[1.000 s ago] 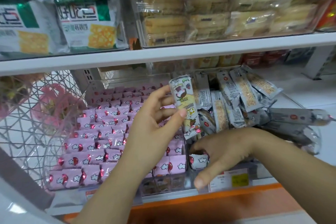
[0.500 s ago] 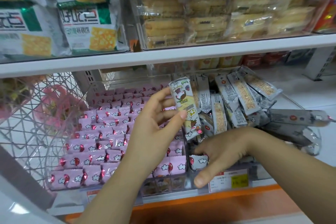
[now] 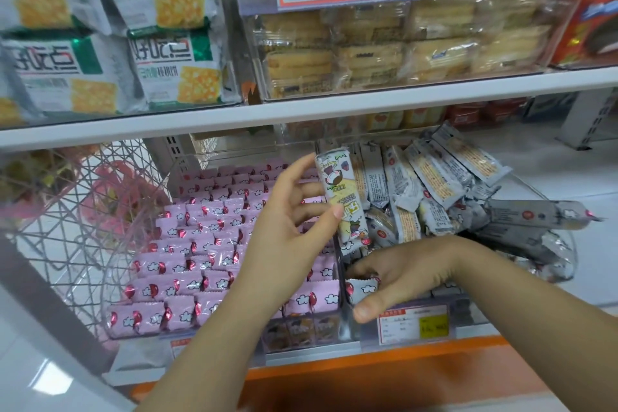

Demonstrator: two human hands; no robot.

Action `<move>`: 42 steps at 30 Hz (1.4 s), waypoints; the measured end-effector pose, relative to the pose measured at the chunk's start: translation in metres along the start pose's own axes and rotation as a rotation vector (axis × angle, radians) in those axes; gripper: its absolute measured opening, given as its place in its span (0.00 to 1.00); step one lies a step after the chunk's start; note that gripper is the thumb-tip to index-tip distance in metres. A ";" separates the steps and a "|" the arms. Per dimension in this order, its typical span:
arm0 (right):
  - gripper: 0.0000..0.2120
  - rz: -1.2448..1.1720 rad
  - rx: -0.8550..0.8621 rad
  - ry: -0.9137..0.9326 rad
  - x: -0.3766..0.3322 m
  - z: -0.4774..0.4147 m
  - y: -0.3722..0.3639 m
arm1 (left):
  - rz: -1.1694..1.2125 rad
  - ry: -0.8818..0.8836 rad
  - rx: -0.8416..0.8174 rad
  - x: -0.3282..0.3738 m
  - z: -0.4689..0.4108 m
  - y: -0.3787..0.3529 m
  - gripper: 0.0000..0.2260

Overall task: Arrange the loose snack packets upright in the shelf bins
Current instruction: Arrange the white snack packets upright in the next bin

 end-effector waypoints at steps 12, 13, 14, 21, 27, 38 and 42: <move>0.50 -0.037 0.097 0.043 0.016 0.009 0.002 | -0.694 -0.047 -0.458 0.006 -0.012 -0.035 0.20; 0.53 -0.035 0.098 0.046 0.018 0.011 0.001 | -0.731 -0.037 -0.486 0.006 -0.015 -0.036 0.19; 0.53 -0.046 0.101 0.038 0.021 0.013 0.001 | -0.775 -0.042 -0.504 0.008 -0.019 -0.037 0.18; 0.26 -0.069 0.182 0.015 0.032 0.021 0.004 | -1.069 -0.028 -0.655 -0.001 -0.032 -0.058 0.22; 0.25 -0.087 0.267 0.021 0.038 0.035 0.007 | -1.111 0.017 -0.700 -0.009 -0.031 -0.064 0.20; 0.07 -0.832 0.887 0.068 0.072 0.069 0.041 | -0.400 0.047 -0.191 0.008 -0.020 -0.024 0.10; 0.06 -0.836 1.110 0.064 0.077 0.089 0.051 | -0.498 0.074 -0.262 -0.001 -0.013 -0.036 0.09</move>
Point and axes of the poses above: each hand's wrist, its own z-axis away from the middle knuckle, its own y-axis out of the back of the hand, x = y × z, the point moved 8 cm from there along -z, towards the middle knuckle, and after that the axes turned 14 degrees about z, right-handed, at the moved point
